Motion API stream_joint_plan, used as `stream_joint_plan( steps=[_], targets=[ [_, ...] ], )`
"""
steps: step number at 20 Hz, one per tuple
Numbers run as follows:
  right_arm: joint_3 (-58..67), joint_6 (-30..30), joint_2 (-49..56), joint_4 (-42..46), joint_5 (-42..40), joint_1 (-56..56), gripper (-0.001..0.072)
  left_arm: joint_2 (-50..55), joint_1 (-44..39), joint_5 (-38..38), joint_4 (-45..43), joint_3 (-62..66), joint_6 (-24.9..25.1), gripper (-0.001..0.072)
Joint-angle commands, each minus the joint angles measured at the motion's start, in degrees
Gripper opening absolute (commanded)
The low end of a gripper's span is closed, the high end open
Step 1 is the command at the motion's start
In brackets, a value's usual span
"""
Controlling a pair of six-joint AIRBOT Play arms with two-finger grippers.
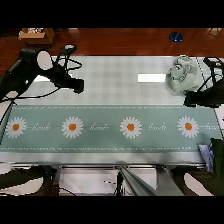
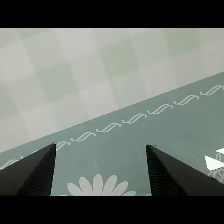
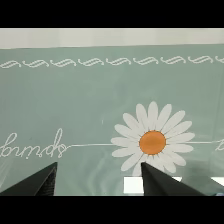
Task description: Fold the shirts.
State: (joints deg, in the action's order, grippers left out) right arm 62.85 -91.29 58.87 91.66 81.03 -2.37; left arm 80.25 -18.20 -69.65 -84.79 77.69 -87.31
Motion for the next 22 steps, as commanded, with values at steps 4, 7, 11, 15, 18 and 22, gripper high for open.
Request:
stream_joint_plan(
  steps=[4, 7, 11, 15, 18, 22],
  targets=[
    [0.1, 0.0, 0.0, 0.0, 0.0, 0.0, 0.0589, 0.0, 0.0, 0.0, 0.0, 0.0, 0.0, 0.0654],
    [0.1, 0.0, 0.0, 0.0, 0.0, 0.0, 0.0589, 0.0, 0.0, 0.0, 0.0, 0.0, 0.0, 0.0654],
    [0.1, 0.0, 0.0, 0.0, 0.0, 0.0, 0.0589, 0.0, 0.0, 0.0, 0.0, 0.0, 0.0, 0.0654],
    [0.0, 0.0, 0.0, 0.0, -1.2, 0.0, 0.0589, 0.0, 0.0, 0.0, 0.0, 0.0, 0.0, 0.0654],
    [0.1, 0.0, 0.0, -0.1, -9.4, 0.0, 0.0589, 0.0, 0.0, 0.0, 0.0, 0.0, 0.0, 0.0654],
    [0.1, -0.1, 0.0, -1.4, -20.9, 0.0, 0.0589, 0.0, 0.0, 0.2, 0.0, 0.0, 0.0, 0.0655]
  ],
)
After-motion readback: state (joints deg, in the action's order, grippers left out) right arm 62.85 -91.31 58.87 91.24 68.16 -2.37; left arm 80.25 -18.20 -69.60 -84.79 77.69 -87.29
